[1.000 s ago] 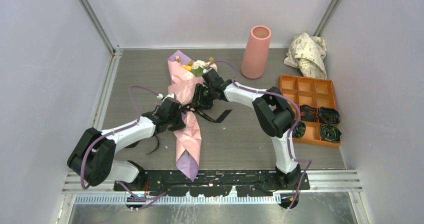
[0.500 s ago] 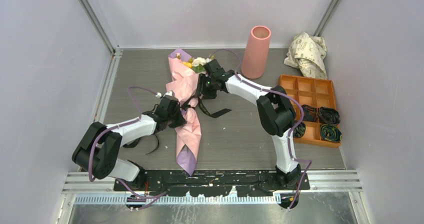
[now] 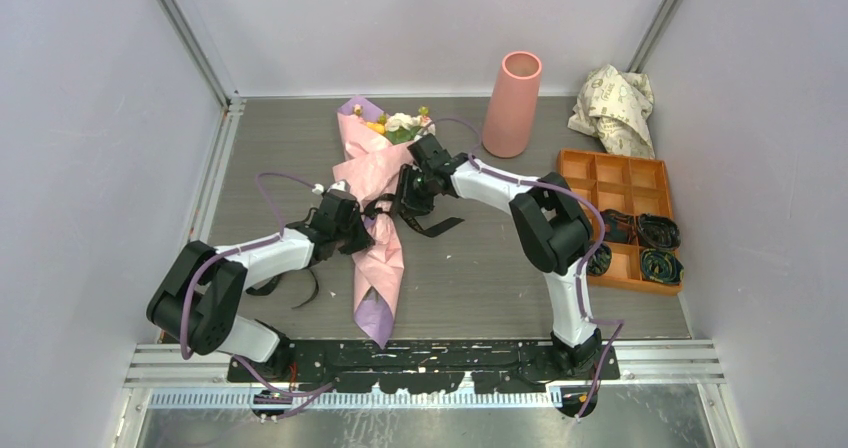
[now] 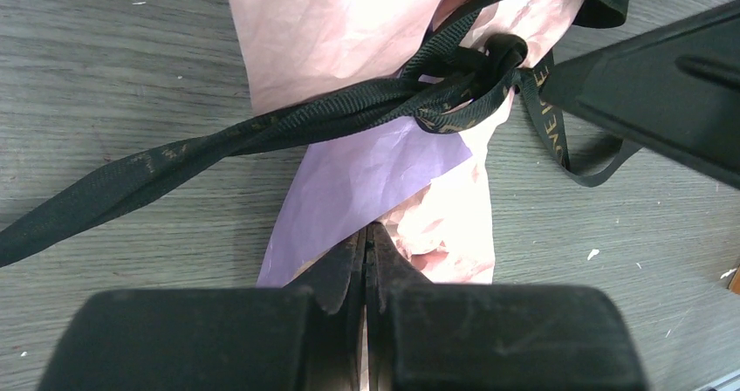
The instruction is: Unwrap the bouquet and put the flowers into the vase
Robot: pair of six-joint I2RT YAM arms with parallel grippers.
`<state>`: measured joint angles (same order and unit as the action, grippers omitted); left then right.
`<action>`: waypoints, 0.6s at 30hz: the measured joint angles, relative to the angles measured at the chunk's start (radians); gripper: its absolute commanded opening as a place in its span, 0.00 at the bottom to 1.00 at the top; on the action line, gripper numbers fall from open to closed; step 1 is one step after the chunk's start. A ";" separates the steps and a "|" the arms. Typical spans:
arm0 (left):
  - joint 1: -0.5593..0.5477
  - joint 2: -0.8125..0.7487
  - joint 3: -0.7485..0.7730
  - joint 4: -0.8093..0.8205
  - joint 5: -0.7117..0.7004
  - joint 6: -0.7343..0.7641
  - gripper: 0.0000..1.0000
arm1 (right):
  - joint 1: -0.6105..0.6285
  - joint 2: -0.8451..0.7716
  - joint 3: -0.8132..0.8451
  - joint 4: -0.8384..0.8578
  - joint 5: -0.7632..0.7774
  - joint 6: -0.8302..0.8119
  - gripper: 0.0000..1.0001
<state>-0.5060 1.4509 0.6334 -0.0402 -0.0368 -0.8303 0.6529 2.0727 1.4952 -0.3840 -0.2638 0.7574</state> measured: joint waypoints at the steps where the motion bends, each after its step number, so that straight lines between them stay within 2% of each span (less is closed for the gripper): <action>1: 0.000 0.000 0.000 0.000 0.000 0.000 0.00 | 0.000 0.002 0.008 0.000 -0.001 0.003 0.45; 10: 0.001 0.000 0.000 0.000 0.001 0.001 0.00 | 0.000 0.076 0.142 -0.003 -0.002 0.016 0.43; 18: 0.000 -0.002 0.003 -0.004 0.000 0.013 0.00 | 0.003 0.112 0.117 0.030 -0.020 0.060 0.41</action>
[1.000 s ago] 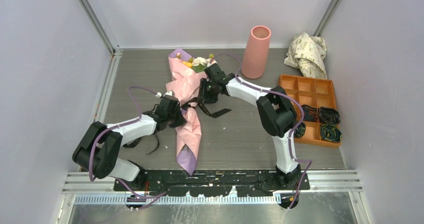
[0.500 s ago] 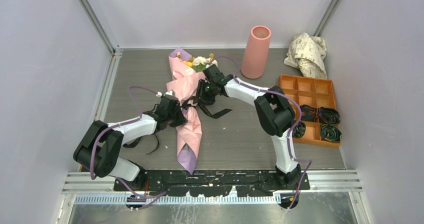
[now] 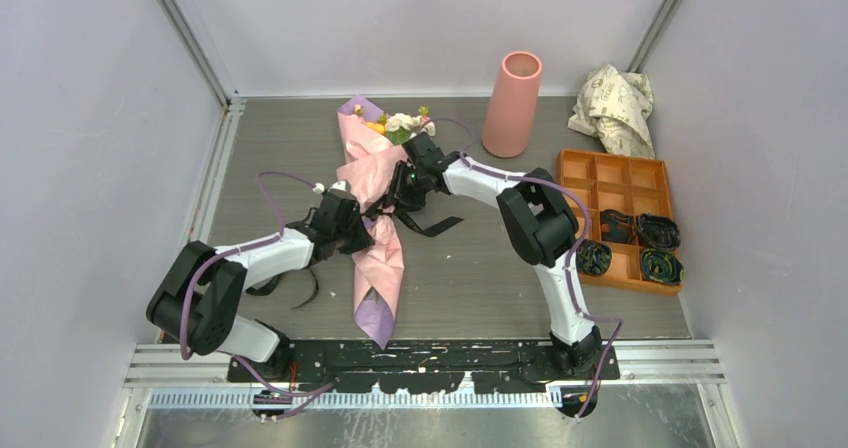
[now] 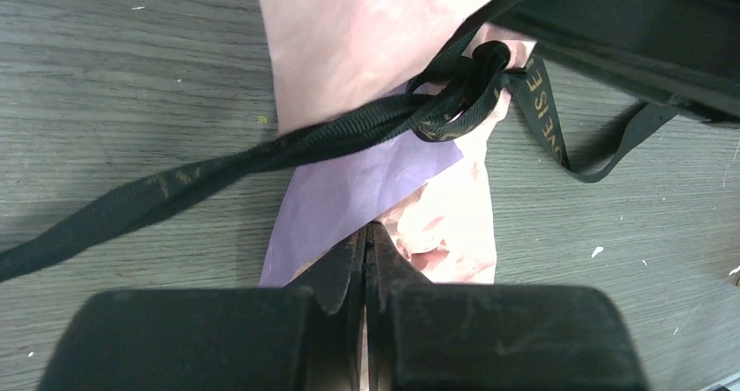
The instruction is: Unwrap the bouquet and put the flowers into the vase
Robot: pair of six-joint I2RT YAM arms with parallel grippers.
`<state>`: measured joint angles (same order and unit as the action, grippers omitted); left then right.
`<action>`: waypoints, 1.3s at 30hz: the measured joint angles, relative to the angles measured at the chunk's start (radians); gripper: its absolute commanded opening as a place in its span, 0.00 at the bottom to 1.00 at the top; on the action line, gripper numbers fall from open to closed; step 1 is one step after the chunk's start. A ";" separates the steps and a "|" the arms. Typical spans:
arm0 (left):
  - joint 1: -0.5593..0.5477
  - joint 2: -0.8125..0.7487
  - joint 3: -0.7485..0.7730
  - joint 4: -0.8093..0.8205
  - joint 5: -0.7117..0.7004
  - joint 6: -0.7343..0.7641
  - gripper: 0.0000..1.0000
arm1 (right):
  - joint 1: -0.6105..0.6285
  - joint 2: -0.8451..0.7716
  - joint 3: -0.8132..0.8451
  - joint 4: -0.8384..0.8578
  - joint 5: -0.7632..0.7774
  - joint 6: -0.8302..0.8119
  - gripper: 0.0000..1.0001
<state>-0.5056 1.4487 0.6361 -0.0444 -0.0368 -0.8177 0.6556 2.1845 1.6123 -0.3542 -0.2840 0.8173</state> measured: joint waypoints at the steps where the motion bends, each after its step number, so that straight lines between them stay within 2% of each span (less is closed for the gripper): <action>1: 0.000 0.000 0.001 -0.002 0.000 0.004 0.00 | 0.002 0.000 -0.010 0.009 -0.002 0.003 0.40; 14: 0.000 0.003 0.003 -0.003 0.001 0.014 0.00 | 0.033 -0.051 -0.111 0.057 -0.010 0.043 0.37; 17: 0.000 0.007 0.005 -0.001 0.004 0.014 0.00 | 0.035 -0.062 -0.117 0.061 -0.014 0.050 0.29; 21: 0.002 0.016 0.011 0.000 0.009 0.014 0.00 | 0.037 -0.068 -0.118 0.061 -0.018 0.053 0.09; 23: 0.002 0.022 0.014 0.000 0.012 0.014 0.00 | 0.037 -0.069 -0.118 0.059 -0.019 0.053 0.03; 32: 0.004 0.027 0.016 0.004 0.020 0.014 0.00 | 0.037 -0.075 -0.116 0.047 -0.013 0.047 0.02; 39: 0.002 0.039 0.016 0.034 0.045 0.013 0.00 | 0.041 -0.114 -0.101 -0.039 0.026 0.004 0.03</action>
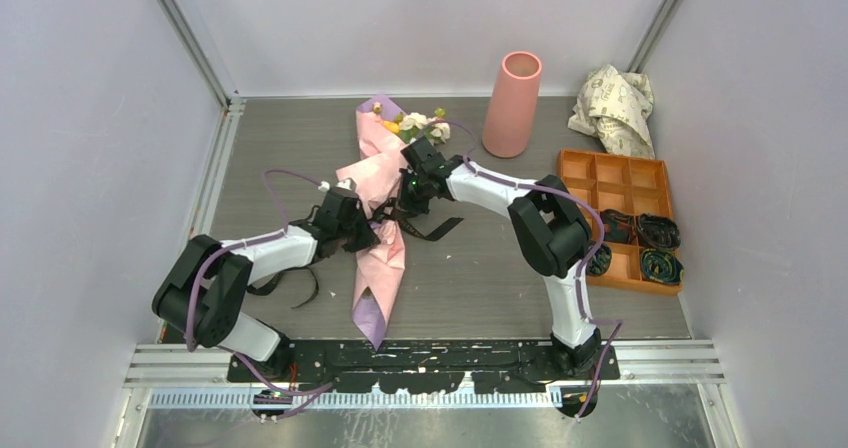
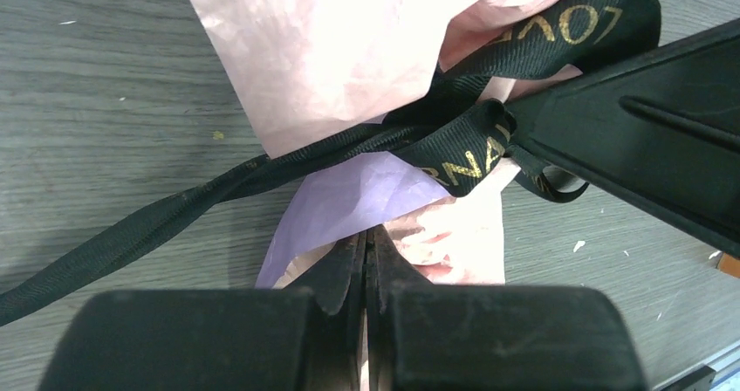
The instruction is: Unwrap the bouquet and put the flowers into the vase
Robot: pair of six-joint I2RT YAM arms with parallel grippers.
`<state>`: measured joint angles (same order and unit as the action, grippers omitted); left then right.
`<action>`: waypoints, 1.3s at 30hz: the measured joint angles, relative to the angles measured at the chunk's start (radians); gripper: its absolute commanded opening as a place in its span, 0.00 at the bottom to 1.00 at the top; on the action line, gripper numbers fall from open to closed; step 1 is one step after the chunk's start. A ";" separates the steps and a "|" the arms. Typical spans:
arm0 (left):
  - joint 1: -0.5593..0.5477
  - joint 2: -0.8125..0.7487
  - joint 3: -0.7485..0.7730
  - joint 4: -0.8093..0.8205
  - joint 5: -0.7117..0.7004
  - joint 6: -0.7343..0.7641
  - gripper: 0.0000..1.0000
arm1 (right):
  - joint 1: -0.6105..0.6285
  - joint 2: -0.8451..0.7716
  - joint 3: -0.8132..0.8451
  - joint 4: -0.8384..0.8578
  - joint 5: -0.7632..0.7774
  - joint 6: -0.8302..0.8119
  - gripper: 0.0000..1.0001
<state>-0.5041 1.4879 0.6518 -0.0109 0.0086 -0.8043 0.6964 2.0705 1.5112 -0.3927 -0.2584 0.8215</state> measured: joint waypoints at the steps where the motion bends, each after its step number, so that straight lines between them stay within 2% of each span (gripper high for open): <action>1: 0.000 0.003 0.000 0.006 0.005 0.000 0.00 | 0.000 -0.006 0.001 -0.011 0.008 -0.006 0.03; 11: -0.005 0.027 0.000 0.058 0.035 -0.003 0.00 | -0.002 -0.037 0.011 -0.091 0.055 -0.049 0.05; 14: -0.005 0.032 0.000 0.073 0.040 -0.003 0.00 | -0.006 -0.049 0.011 -0.107 0.059 -0.056 0.08; 18: -0.005 0.040 0.001 0.091 0.036 -0.003 0.00 | -0.012 -0.089 0.010 -0.129 0.059 -0.067 0.11; 30: -0.004 0.039 0.001 0.082 0.019 0.000 0.00 | -0.087 -0.249 -0.059 -0.127 0.055 -0.068 0.12; 33: -0.004 0.039 0.001 0.082 0.018 0.000 0.00 | -0.117 -0.281 -0.089 -0.131 0.058 -0.072 0.22; 37: -0.004 0.037 0.001 0.079 0.018 0.000 0.00 | -0.145 -0.299 -0.090 -0.167 0.086 -0.097 0.42; 39: -0.003 0.032 0.007 0.062 0.014 0.002 0.00 | -0.145 -0.299 -0.090 -0.180 0.099 -0.113 0.43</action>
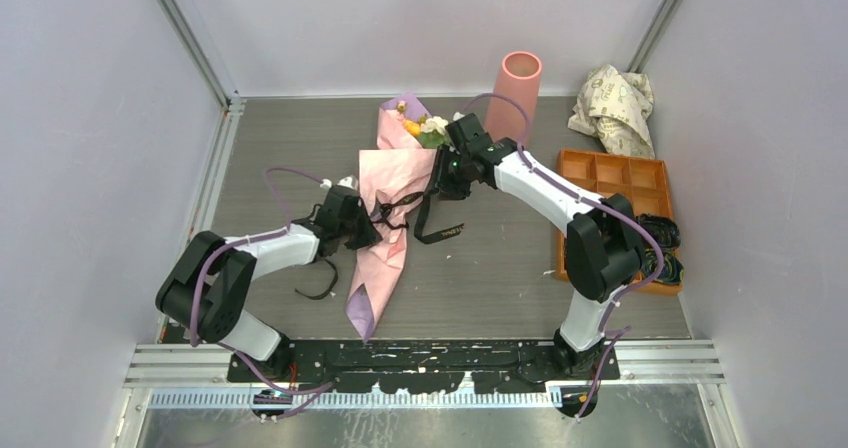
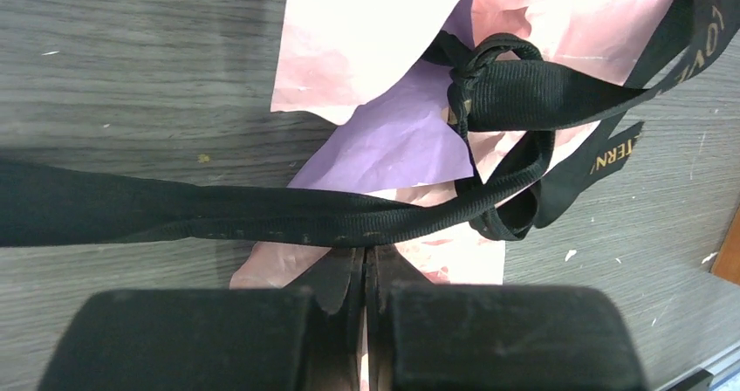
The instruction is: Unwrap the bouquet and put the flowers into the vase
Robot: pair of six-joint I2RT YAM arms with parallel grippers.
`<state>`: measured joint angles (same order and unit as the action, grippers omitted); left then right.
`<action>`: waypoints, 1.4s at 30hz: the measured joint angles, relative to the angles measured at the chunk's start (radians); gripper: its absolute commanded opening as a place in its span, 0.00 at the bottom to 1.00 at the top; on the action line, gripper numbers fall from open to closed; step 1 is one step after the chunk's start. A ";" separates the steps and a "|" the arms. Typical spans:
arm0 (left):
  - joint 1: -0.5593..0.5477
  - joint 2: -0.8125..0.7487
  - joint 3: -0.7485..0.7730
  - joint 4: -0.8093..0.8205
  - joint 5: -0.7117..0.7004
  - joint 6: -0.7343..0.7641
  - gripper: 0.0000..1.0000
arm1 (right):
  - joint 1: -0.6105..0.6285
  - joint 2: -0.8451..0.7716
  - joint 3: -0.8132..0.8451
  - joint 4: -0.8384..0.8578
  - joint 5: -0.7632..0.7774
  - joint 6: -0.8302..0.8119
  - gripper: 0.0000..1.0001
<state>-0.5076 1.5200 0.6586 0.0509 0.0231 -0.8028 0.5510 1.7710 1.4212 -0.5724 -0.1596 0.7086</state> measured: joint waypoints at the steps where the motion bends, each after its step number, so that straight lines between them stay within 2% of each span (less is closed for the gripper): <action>1: 0.000 -0.005 0.003 -0.013 -0.004 0.001 0.00 | 0.004 0.000 0.000 -0.006 0.003 -0.006 0.43; 7: 0.007 -0.124 0.035 -0.208 -0.060 0.027 0.00 | 0.084 0.000 0.005 -0.030 0.013 -0.064 0.43; 14: 0.011 -0.351 0.176 -0.452 -0.162 0.056 0.00 | 0.234 0.039 0.103 -0.042 0.018 -0.132 0.43; 23: 0.013 -0.571 0.273 -0.653 -0.271 0.094 0.01 | 0.257 0.177 0.146 -0.037 0.065 -0.210 0.43; 32: 0.013 -0.606 0.291 -0.732 -0.309 0.109 0.01 | 0.253 0.226 0.146 -0.021 0.099 -0.244 0.43; 42: 0.013 -0.606 0.291 -0.741 -0.312 0.108 0.01 | 0.261 0.267 0.200 0.002 0.098 -0.248 0.40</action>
<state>-0.4950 0.9142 0.9497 -0.6903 -0.2886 -0.6945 0.8116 2.0384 1.6215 -0.5701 -0.0612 0.4603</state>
